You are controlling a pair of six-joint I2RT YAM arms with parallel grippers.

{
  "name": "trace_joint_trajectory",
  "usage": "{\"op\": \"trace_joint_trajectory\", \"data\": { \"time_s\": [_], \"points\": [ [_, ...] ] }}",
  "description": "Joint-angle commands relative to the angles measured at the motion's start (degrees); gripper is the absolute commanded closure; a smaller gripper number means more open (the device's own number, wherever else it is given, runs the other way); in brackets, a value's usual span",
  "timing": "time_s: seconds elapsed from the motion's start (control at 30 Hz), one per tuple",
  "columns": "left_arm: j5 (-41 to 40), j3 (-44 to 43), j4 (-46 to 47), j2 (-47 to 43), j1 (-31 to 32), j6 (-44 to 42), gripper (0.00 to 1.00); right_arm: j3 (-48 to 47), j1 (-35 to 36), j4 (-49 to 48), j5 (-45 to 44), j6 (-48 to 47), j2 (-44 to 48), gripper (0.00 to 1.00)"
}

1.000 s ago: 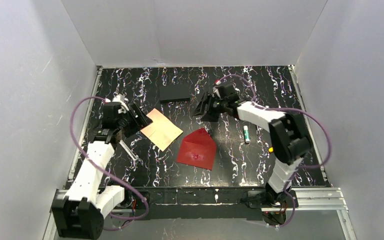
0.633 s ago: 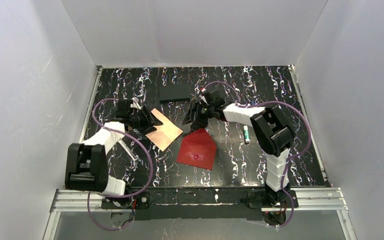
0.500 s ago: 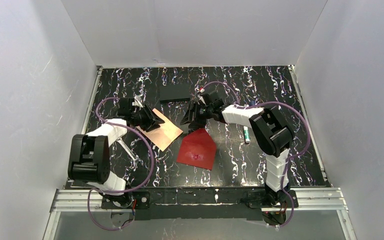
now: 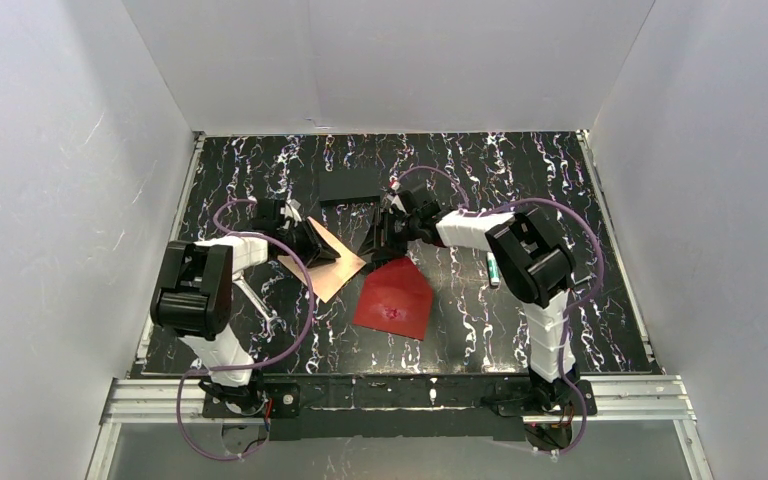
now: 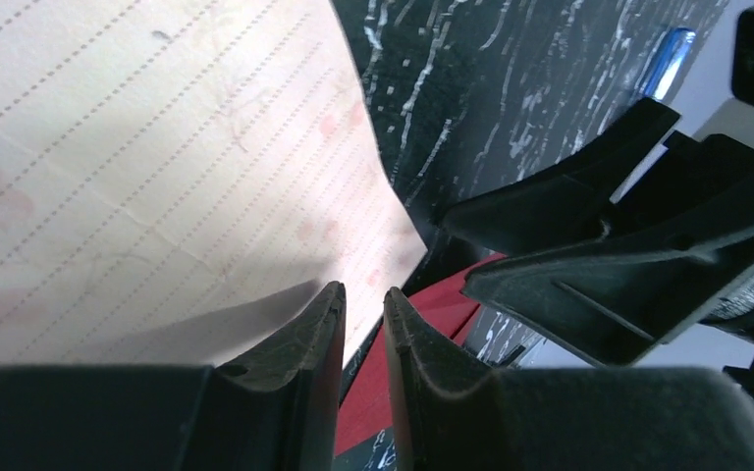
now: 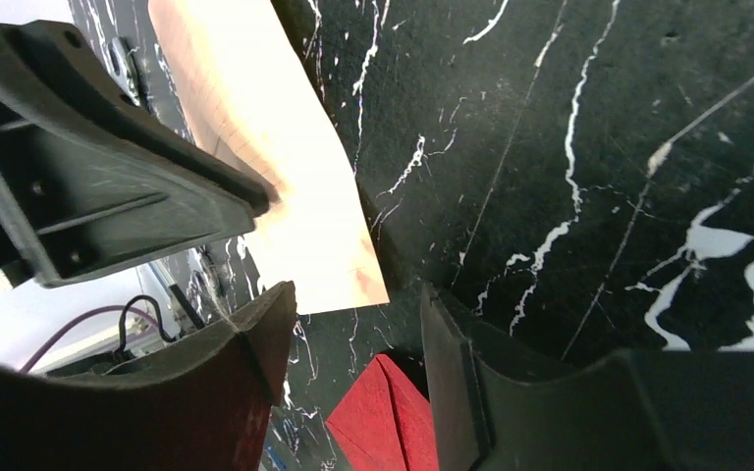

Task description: Place the letter into the envelope and seal it

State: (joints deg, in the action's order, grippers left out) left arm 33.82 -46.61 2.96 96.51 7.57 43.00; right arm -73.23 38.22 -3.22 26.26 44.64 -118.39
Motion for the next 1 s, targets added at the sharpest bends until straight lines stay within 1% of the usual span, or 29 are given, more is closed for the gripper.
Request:
{"op": "trace_joint_trajectory", "data": {
  "time_s": [0.0, 0.17, 0.37, 0.5, 0.6, 0.77, 0.97],
  "points": [
    [-0.65, -0.19, -1.7, 2.14, 0.49, -0.85, 0.81, -1.32, 0.08, 0.34, 2.9, -3.21, -2.94, 0.42],
    [-2.98, -0.26, -4.69, 3.86, 0.6, -1.71, 0.82, -2.88, 0.1, 1.4, 6.71, -5.81, -4.53, 0.44],
    [-3.7, 0.09, -5.05, 4.89, 0.6, -1.83, 0.83, -4.13, 0.27, 2.08, 9.53, -7.26, -6.85, 0.44],
    [-3.3, -0.05, -5.03, 5.2, 0.64, -1.56, 0.83, -4.28, 0.34, 1.09, 11.17, -7.07, -7.6, 0.47],
    [-3.19, -0.3, -5.04, 5.18, 0.6, -1.41, 0.83, -4.27, 0.43, 0.19, 12.93, -6.77, -7.78, 0.52],
    [-2.61, -0.74, -4.99, 5.2, 0.6, -0.83, 0.82, -5.34, 0.5, 1.42, 13.46, -6.66, -8.75, 0.57],
    [-0.94, -1.04, -4.24, 1.78, 0.6, -0.89, 0.76, -5.86, 0.68, -0.69, 10.43, -5.02, -9.57, 0.74]
  ]
}}
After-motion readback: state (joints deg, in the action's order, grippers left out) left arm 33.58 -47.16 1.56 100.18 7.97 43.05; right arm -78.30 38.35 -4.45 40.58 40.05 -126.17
